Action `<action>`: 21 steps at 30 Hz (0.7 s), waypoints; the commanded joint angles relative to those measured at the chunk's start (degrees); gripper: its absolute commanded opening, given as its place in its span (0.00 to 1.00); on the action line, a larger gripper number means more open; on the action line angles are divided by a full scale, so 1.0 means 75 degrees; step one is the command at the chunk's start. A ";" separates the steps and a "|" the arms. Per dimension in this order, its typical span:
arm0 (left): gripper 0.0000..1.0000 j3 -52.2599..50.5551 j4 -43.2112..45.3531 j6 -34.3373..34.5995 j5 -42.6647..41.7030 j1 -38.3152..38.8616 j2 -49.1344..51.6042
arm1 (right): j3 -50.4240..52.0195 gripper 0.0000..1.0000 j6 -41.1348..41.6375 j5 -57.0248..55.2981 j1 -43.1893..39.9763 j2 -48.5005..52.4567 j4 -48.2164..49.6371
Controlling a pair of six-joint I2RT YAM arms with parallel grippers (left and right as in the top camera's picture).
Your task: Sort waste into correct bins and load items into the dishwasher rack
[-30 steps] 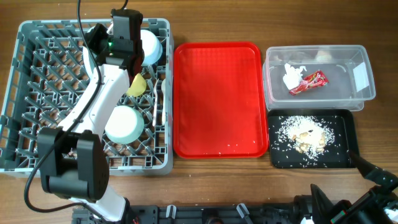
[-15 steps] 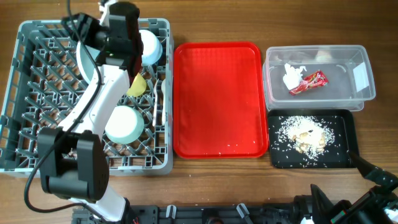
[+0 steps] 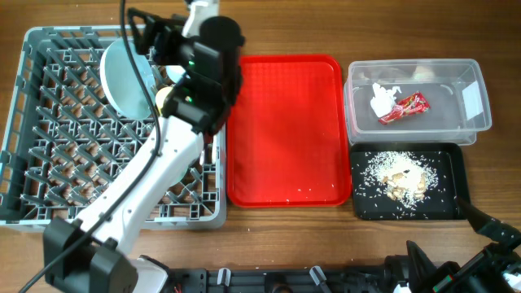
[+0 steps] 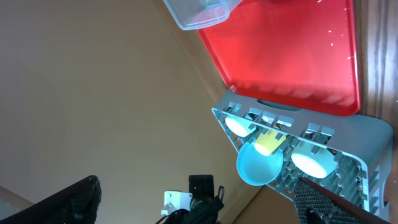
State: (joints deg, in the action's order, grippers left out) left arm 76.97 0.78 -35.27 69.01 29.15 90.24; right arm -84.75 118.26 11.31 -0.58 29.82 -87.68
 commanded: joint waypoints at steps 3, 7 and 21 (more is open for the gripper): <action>0.93 0.0026 -0.2369 0.2646 -0.2119 0.0562 -0.0711 | 0.0009 1.00 0.0055 -0.0146 0.0009 -0.0020 0.0015; 1.00 0.0026 -0.4182 0.4983 -0.5077 0.0230 -0.1174 | 0.0009 1.00 0.0055 -0.0146 0.0009 -0.0020 0.0015; 1.00 0.0023 -0.5426 0.6592 -0.9457 -0.2611 -0.1632 | 0.0009 1.00 0.0058 -0.0149 0.0009 -0.0020 0.0015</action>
State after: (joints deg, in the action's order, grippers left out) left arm 77.10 -38.37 12.16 1.58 10.41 78.30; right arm -84.75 118.26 11.31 -0.58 29.82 -87.64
